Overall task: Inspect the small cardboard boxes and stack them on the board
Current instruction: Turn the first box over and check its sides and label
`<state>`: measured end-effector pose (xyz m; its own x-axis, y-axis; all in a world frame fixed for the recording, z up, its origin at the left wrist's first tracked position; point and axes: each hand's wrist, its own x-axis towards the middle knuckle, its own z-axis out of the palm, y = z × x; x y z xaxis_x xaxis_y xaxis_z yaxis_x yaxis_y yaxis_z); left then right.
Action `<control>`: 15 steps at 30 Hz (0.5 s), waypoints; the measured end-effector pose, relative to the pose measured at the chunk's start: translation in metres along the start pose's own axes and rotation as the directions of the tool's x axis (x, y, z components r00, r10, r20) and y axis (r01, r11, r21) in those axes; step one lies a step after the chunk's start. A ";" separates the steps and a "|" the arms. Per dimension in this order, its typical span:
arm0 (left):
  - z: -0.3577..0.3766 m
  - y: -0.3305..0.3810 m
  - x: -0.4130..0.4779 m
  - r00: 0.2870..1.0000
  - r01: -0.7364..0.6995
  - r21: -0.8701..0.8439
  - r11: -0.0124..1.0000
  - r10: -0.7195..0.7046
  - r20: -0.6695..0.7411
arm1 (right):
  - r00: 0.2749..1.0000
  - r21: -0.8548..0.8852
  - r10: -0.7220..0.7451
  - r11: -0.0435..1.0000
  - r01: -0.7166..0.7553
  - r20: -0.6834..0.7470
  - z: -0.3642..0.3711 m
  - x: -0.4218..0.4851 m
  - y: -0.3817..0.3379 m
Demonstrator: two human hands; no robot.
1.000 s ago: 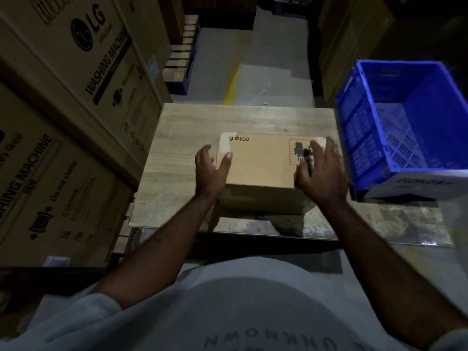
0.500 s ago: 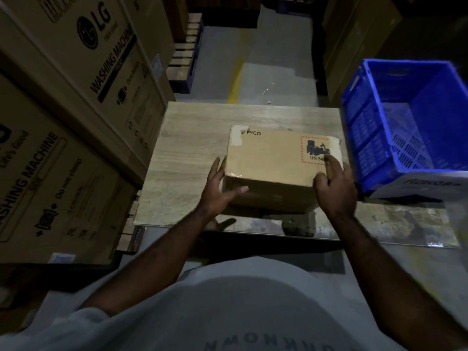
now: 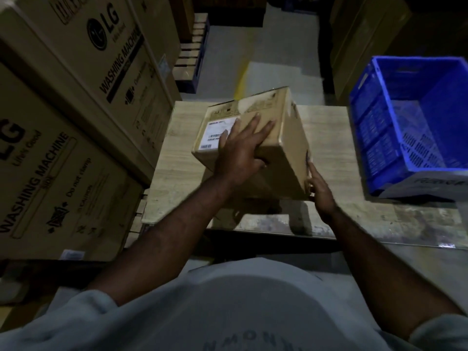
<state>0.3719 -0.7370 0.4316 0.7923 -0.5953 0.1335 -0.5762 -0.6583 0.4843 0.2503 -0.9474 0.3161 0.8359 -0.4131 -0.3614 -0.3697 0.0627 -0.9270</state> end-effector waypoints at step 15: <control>0.052 0.038 -0.013 0.963 -0.251 0.294 0.922 0.209 0.168 | 0.958 0.084 -0.174 0.977 0.198 -0.228 -0.007 -0.021 -0.033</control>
<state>0.3293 -0.7789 0.4033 0.6094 -0.7883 0.0848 -0.7894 -0.5931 0.1586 0.2425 -0.9469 0.3546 0.7728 -0.6138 -0.1616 -0.1619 0.0556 -0.9852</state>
